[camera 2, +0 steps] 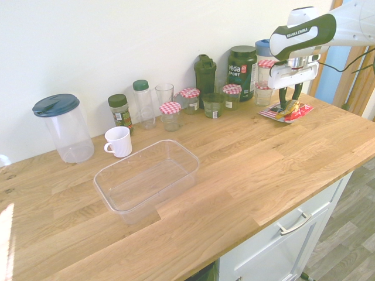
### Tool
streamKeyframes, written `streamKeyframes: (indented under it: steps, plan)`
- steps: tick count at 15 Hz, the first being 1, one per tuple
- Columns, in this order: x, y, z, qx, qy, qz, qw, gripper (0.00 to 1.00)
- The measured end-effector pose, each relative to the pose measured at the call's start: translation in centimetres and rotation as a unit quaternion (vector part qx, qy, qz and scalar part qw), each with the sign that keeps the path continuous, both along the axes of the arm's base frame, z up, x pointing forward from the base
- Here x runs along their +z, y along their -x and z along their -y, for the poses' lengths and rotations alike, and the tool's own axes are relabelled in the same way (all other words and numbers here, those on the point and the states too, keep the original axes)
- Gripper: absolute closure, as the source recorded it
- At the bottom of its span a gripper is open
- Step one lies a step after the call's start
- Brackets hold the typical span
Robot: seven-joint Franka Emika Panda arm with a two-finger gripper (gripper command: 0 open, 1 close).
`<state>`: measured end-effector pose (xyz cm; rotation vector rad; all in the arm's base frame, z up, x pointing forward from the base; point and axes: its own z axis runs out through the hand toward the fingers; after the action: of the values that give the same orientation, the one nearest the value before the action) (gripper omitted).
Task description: Put the chip bag into the container
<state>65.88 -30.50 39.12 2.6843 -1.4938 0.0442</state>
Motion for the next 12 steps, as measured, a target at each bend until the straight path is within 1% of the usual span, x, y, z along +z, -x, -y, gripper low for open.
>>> streamKeyframes:
  steps: [8,12]
  plan:
    - [-0.3,0.0,-0.4,0.003,-0.006,-0.008,1.000,1.00]
    - [0.9,-0.6,-2.0,0.015,-0.003,0.001,1.000,1.00]
